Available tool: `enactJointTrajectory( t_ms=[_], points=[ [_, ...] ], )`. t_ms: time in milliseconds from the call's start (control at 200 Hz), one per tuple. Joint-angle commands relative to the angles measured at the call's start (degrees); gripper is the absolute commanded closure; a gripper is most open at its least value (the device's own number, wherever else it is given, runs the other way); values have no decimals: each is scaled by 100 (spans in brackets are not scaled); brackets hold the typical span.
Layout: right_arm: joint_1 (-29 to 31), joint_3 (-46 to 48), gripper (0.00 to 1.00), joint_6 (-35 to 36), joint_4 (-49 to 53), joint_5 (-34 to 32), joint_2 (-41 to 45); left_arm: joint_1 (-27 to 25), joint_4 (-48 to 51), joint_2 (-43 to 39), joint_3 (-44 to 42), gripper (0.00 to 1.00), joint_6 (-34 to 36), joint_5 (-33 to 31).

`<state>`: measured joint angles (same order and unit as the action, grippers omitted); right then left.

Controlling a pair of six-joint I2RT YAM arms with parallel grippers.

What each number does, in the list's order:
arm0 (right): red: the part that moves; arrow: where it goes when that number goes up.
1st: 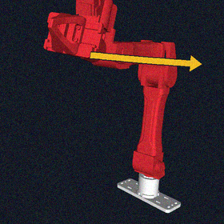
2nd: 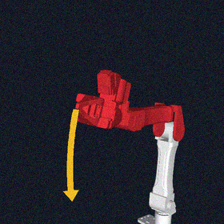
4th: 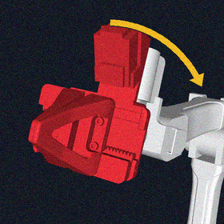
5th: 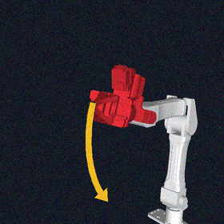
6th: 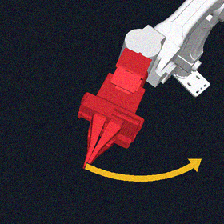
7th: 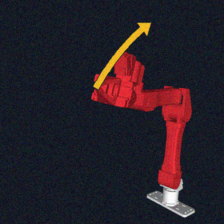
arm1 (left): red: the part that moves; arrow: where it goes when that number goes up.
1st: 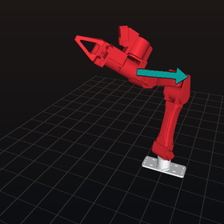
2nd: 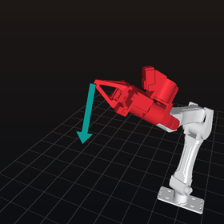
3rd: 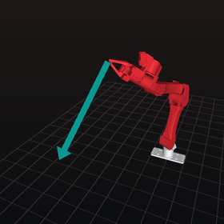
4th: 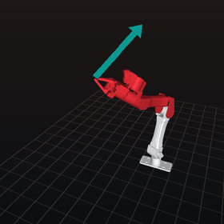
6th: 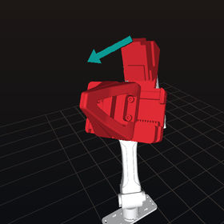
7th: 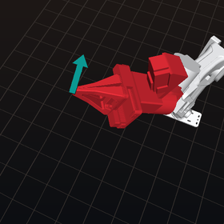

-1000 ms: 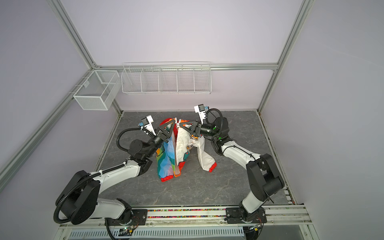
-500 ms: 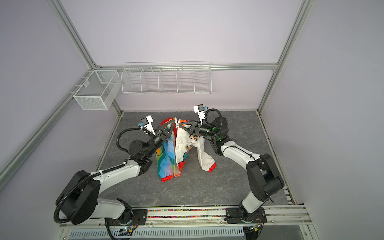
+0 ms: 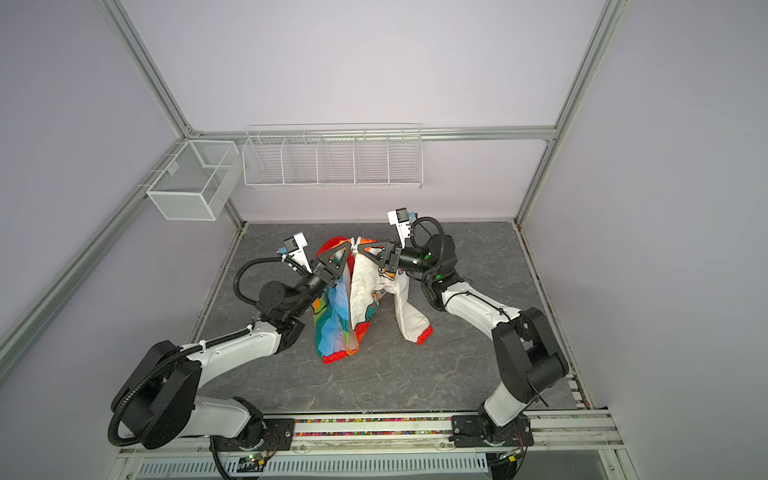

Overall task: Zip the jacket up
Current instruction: 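Hold both zipper edges raised, bringing the grippers toward each other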

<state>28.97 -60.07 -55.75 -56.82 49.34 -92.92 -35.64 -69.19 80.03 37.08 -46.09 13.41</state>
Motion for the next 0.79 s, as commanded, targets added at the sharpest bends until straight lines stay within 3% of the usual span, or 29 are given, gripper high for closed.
enactJointTrajectory(
  t_ms=[0,790],
  points=[
    [12,-189,93,-94,-152,-39,-63,13,-319,-119,-69,100,-43,70],
    [-111,-461,93,-99,225,93,-95,8,279,-493,-219,100,24,228]
  ],
)
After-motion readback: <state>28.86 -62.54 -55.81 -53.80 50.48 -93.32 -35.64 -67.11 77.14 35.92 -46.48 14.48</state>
